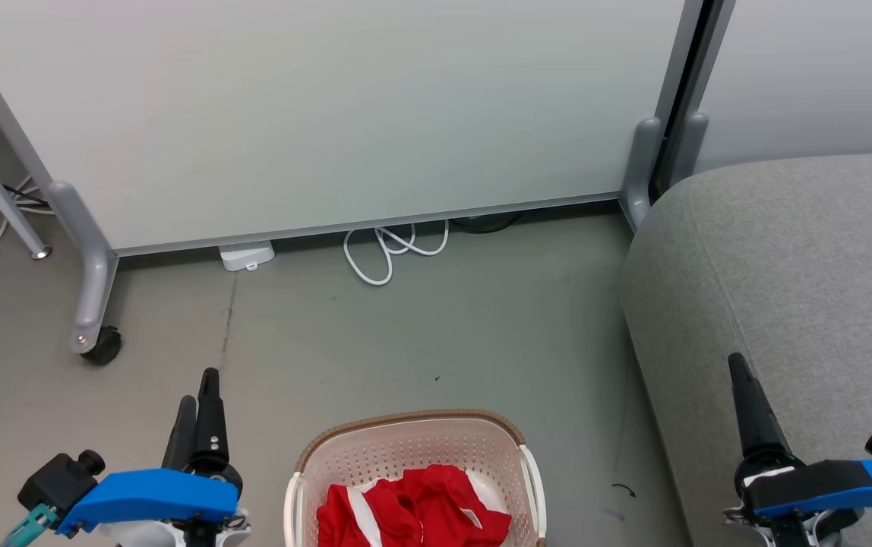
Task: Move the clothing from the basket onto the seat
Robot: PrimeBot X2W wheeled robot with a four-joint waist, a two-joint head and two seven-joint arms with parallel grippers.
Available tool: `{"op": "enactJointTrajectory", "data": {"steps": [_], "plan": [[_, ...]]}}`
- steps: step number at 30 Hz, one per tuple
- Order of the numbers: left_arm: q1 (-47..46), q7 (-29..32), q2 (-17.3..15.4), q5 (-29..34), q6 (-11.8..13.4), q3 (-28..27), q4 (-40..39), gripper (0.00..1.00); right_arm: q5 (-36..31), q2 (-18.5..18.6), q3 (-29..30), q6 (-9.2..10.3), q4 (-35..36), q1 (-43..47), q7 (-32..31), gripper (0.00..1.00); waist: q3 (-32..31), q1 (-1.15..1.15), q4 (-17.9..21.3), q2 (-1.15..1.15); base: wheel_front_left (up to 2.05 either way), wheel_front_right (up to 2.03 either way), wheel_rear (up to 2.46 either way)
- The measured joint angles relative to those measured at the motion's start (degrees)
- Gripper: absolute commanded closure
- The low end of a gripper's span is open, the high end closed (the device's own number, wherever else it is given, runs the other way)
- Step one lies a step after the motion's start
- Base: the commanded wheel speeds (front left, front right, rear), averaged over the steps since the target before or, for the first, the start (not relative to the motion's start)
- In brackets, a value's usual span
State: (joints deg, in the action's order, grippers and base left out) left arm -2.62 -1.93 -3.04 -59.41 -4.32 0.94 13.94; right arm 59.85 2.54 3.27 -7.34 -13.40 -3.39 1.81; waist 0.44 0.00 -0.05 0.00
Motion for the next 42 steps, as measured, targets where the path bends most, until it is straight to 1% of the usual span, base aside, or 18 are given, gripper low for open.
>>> {"op": "enactJointTrajectory", "data": {"steps": [4,16,27,42], "plan": [[0.0,-0.8,-0.3,4.3,0.3,0.9,-0.5,0.0,-5.3,0.0,0.3,0.0,0.4,0.2,0.9,0.0,0.1,0.0,0.0,0.0,0.0,0.0,0.0],[0.1,-3.0,-0.6,14.8,0.8,3.2,-0.8,0.0,-16.2,0.0,-0.1,0.0,0.9,0.2,3.2,0.0,0.2,0.0,-0.1,0.0,0.0,0.0,0.0],[0.5,-4.9,-1.2,22.6,1.2,4.5,-0.3,0.0,-25.1,0.0,-0.4,-0.04,1.4,0.2,4.4,0.0,-0.2,0.0,-0.4,0.0,0.0,0.0,0.0],[1.1,-7.3,-1.6,31.9,1.8,6.2,-0.5,0.0,-35.4,0.1,-0.6,-0.04,2.5,0.5,5.6,0.0,-0.1,0.0,-0.2,0.0,0.0,0.0,0.0]]}}
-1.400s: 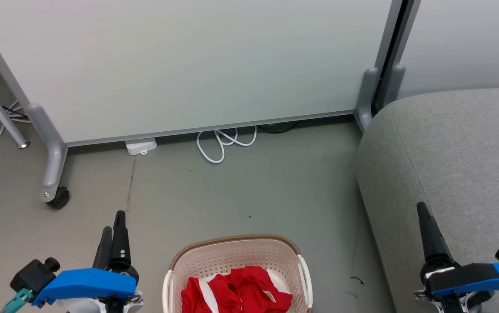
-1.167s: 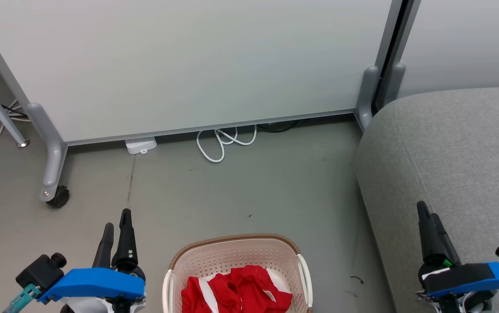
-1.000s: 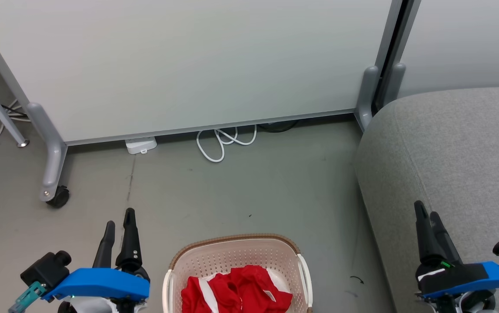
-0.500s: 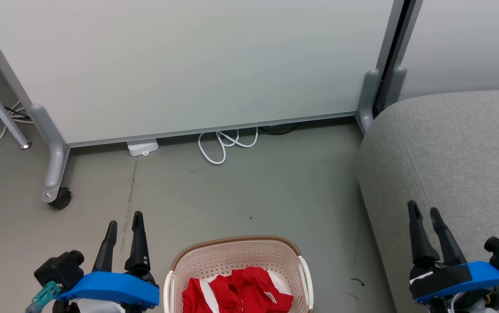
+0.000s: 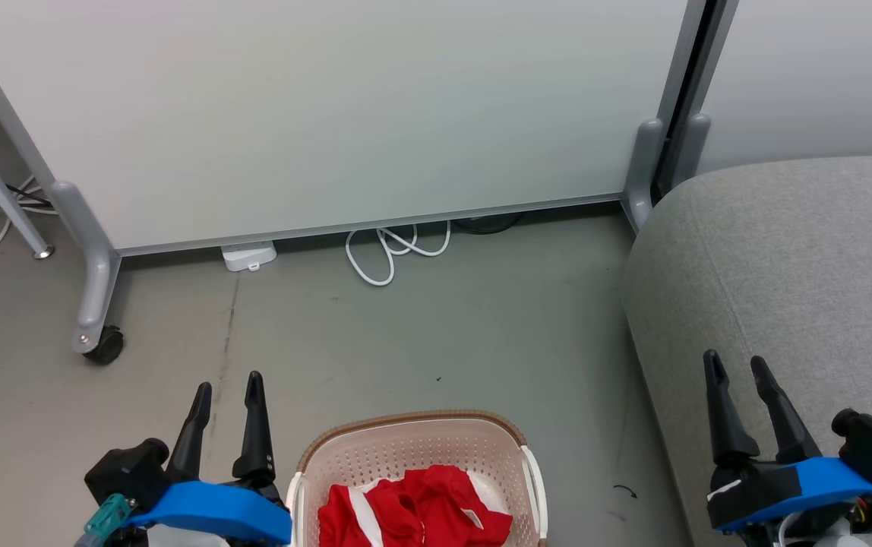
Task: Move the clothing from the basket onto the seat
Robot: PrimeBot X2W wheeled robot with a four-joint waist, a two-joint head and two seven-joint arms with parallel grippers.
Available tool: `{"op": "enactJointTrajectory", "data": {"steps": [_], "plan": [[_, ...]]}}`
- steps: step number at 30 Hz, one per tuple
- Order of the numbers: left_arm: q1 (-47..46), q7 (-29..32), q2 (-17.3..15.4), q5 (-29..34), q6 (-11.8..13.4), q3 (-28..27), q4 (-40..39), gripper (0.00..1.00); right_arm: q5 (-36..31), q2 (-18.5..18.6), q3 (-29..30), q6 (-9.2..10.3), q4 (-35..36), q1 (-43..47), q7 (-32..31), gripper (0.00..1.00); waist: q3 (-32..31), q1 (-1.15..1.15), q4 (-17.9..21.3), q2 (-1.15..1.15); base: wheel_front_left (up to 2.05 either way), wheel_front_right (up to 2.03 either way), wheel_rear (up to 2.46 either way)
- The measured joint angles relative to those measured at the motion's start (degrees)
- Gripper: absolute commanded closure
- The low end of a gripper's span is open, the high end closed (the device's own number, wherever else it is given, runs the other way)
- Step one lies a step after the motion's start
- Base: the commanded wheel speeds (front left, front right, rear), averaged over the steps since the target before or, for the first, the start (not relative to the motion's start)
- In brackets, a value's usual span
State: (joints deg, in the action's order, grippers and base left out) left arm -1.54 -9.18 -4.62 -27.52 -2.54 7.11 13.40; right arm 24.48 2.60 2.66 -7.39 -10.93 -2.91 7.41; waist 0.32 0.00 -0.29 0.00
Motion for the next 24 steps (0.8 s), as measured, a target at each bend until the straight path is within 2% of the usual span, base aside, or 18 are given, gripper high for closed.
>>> {"op": "enactJointTrajectory", "data": {"steps": [24], "plan": [[0.4,-3.1,0.3,9.5,0.5,0.5,1.5,0.0,-13.3,0.0,0.5,-0.01,1.1,0.7,1.2,0.0,-0.2,0.0,-0.2,0.0,0.0,0.0,0.0]]}}
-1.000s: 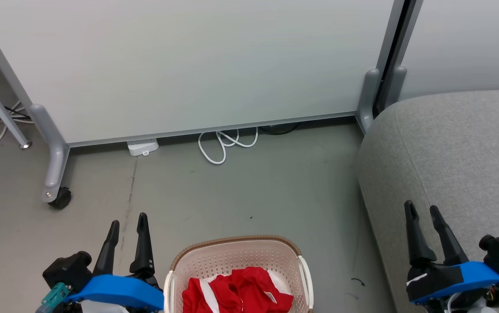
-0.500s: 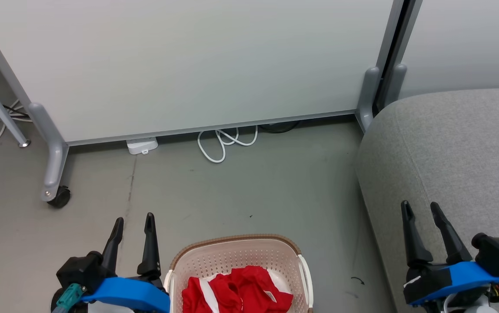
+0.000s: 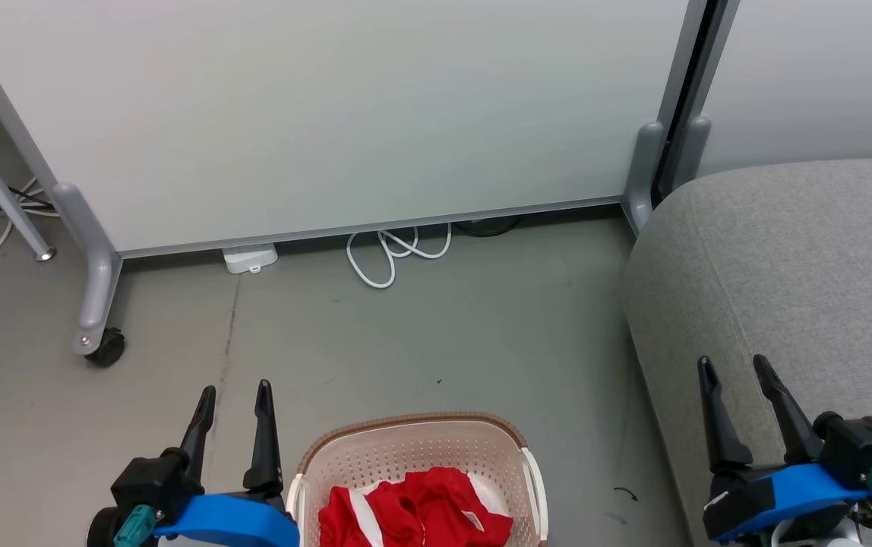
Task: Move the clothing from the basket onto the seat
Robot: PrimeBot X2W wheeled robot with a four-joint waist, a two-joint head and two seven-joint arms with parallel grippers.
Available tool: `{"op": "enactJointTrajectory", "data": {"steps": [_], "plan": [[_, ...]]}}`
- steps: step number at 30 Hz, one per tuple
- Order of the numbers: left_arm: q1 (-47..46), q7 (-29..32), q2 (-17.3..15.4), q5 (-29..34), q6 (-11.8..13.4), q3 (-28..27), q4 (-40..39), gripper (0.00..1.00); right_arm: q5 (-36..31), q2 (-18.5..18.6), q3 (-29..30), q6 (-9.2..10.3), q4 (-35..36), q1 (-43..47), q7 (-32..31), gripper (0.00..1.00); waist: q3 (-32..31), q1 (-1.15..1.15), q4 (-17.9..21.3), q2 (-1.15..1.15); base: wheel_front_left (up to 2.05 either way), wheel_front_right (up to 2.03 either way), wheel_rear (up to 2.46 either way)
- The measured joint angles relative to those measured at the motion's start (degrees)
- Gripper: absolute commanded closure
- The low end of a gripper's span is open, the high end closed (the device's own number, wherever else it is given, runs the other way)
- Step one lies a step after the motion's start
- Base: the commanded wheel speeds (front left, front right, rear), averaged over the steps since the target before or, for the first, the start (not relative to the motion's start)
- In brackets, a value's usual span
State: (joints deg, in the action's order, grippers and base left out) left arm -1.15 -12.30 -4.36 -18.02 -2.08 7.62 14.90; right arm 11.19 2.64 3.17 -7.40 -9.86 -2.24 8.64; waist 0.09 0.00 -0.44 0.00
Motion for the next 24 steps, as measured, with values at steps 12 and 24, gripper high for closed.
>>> {"op": "enactJointTrajectory", "data": {"steps": [12,24], "plan": [[0.4,-1.4,0.4,3.1,-0.3,-0.4,1.1,0.0,-4.8,0.0,0.1,-0.01,0.1,0.4,0.1,0.0,-0.3,0.0,-0.1,0.0,0.0,0.0,0.0],[0.5,-2.5,0.6,7.1,-0.3,-0.4,1.5,0.0,-9.1,0.0,-0.5,-0.02,0.0,0.5,1.1,0.0,-0.6,0.0,-0.3,0.0,0.0,0.0,0.0]]}}
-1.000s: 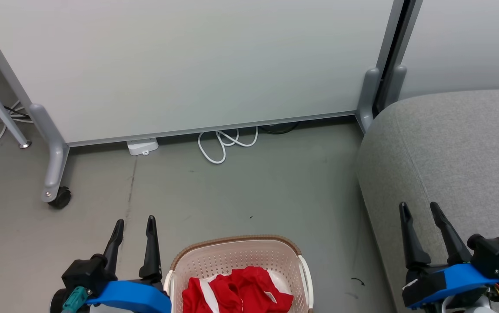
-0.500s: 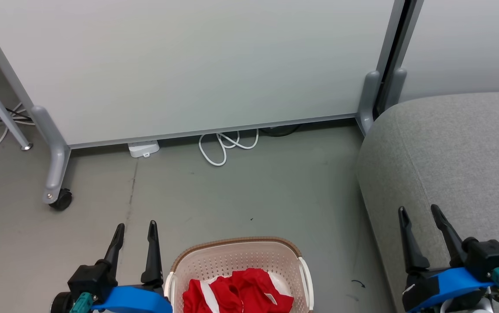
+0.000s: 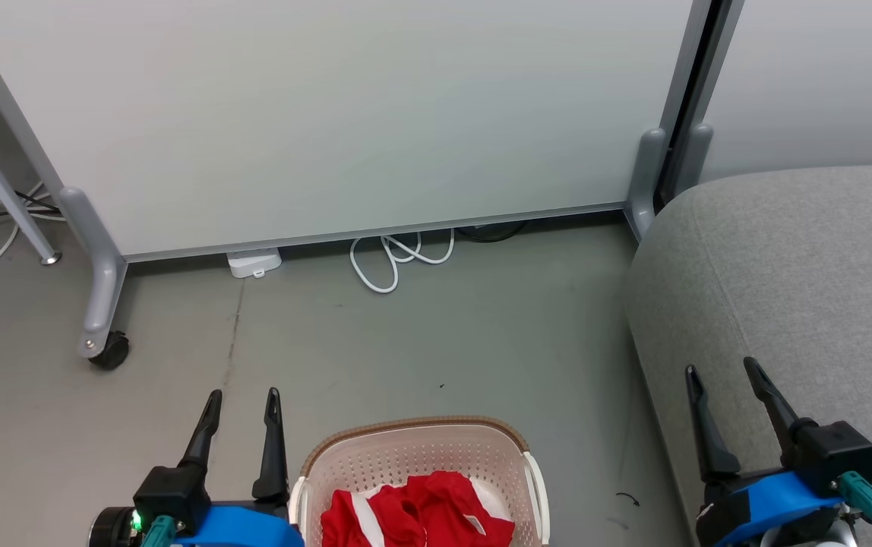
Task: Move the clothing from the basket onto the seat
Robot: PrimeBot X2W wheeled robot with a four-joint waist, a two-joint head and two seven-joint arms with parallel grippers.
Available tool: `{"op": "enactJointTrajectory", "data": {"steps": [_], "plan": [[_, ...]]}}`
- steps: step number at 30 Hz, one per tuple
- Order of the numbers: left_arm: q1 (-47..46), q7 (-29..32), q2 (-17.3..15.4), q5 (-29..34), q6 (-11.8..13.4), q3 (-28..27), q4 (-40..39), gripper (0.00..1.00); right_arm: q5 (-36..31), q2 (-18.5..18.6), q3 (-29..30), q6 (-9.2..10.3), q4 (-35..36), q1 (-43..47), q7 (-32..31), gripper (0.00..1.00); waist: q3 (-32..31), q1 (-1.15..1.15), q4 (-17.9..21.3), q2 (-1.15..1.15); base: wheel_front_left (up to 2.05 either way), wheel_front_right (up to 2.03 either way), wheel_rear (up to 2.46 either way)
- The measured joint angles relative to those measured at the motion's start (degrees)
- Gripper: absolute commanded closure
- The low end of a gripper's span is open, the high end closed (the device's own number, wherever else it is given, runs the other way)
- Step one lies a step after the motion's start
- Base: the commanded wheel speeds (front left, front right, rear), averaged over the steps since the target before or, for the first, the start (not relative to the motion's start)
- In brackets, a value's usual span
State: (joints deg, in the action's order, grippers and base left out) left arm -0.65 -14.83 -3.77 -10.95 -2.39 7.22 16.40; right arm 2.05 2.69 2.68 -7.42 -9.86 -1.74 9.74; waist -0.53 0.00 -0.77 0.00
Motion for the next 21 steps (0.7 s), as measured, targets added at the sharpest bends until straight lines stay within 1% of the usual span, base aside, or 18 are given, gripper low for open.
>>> {"op": "enactJointTrajectory", "data": {"steps": [14,21], "plan": [[0.3,-0.2,0.2,0.6,-0.1,-0.1,0.4,0.0,-0.4,0.0,-0.1,-0.05,-0.2,0.0,0.5,0.0,-0.1,0.0,0.4,0.0,0.0,0.0,0.0],[0.3,-0.2,0.3,0.5,-0.1,-0.3,0.9,0.0,-0.4,0.0,-0.8,-0.05,0.3,-0.1,0.7,0.0,1.5,0.0,1.1,0.0,0.0,0.0,0.0]]}}
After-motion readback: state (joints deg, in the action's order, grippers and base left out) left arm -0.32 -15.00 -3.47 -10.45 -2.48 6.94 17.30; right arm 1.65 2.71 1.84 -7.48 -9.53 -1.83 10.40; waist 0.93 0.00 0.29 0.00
